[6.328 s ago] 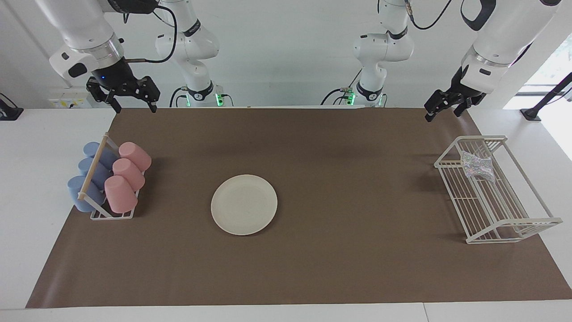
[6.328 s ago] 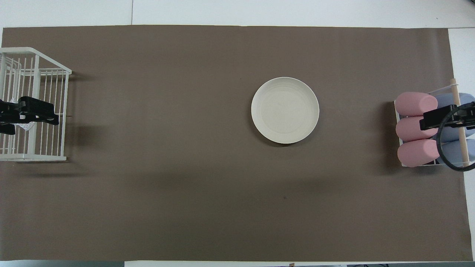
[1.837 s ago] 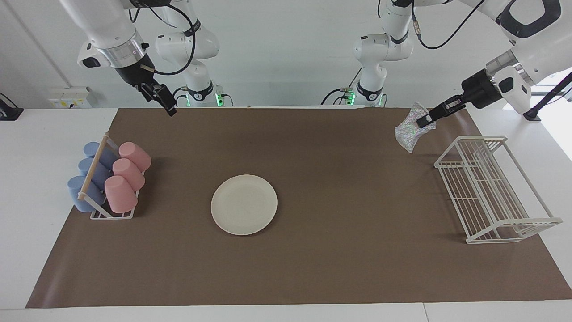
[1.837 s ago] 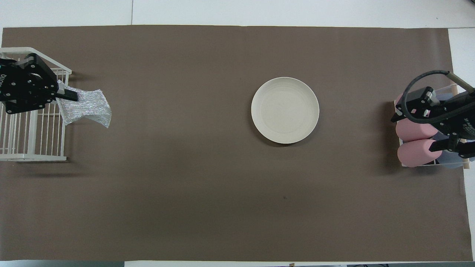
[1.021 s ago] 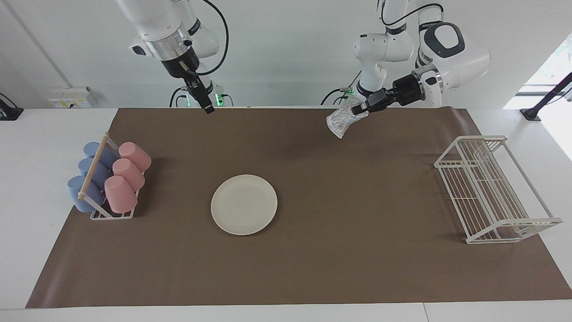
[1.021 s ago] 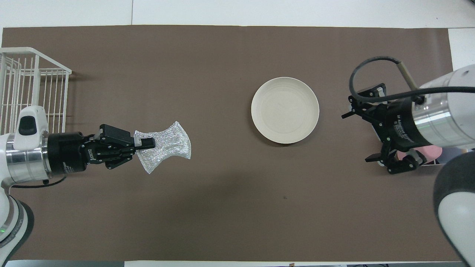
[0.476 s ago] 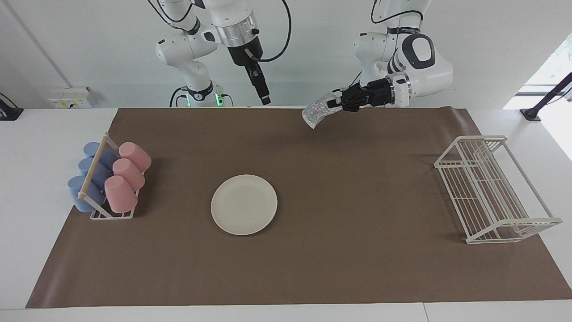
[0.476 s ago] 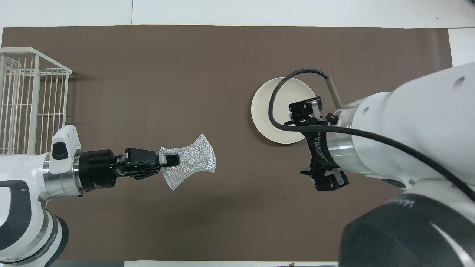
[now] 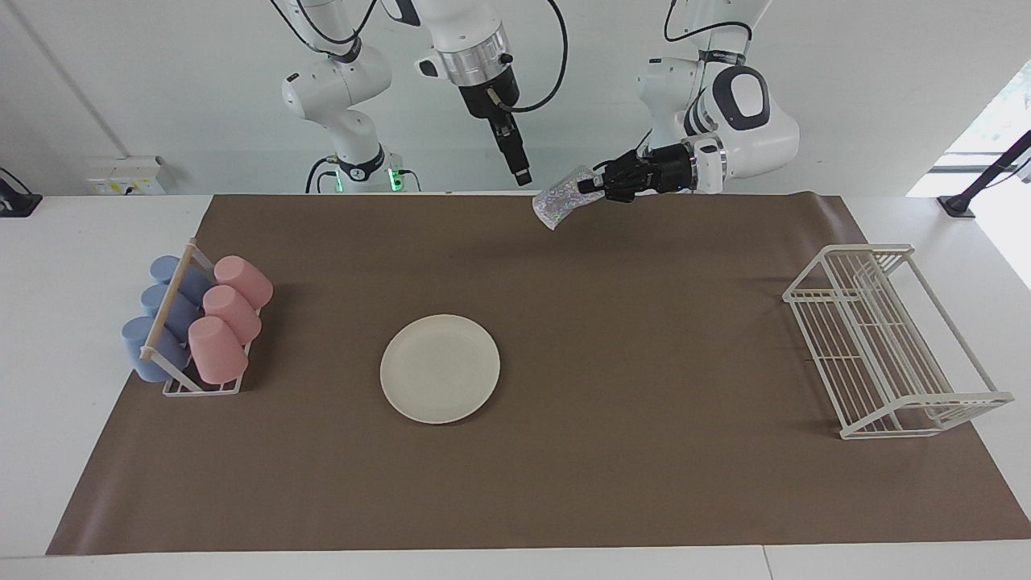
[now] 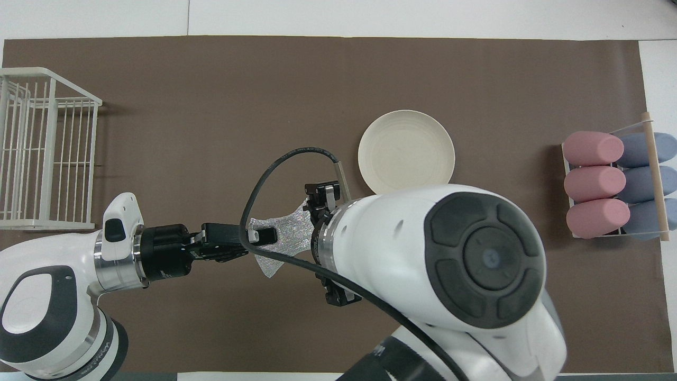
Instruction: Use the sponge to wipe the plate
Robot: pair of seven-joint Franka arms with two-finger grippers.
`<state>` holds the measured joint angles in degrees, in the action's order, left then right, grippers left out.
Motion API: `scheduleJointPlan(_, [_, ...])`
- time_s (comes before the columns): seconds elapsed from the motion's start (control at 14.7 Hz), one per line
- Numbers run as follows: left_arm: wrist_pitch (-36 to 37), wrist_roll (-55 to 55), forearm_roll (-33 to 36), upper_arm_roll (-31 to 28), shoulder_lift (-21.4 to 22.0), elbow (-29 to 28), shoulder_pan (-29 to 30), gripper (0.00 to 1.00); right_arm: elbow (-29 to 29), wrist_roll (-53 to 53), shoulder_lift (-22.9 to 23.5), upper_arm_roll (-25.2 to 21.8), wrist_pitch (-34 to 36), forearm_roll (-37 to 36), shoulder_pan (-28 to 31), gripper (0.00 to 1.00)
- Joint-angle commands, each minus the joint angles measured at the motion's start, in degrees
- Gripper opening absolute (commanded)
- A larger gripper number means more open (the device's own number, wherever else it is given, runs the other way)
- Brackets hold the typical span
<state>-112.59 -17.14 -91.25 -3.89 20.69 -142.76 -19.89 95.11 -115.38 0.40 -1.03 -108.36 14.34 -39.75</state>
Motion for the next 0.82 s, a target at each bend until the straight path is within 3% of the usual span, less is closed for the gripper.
scheduleJointPlan(0.0, [-0.9,-1.0,-1.4,-0.6,2.0,-1.7,-0.9,0.00,2.1,-0.5,0.6,-0.2,-4.2,1.0,-0.7,1.00])
scheduleJointPlan(0.48, [-0.4,-1.0,-1.3,-0.8,2.1,-1.7,-0.8,0.00,5.1,-0.5,0.9,-0.3,-5.6,1.0,-3.4,1.00])
scheduleJointPlan(0.61, [-0.4,-1.0,-1.3,-0.8,2.1,-1.7,-0.9,0.00,5.8,0.1,0.7,-0.2,-5.6,1.0,-3.4,0.81])
scheduleJointPlan(0.68, [-0.4,-1.0,-1.3,-0.8,2.1,-1.7,-0.9,0.00,6.0,0.9,0.6,-0.2,-5.5,1.0,-3.5,0.56])
scheduleJointPlan(0.75, [-0.4,-1.0,-1.3,-0.8,2.1,-1.7,-0.9,0.00,6.1,1.5,0.6,-0.2,-5.3,1.0,-3.4,0.19])
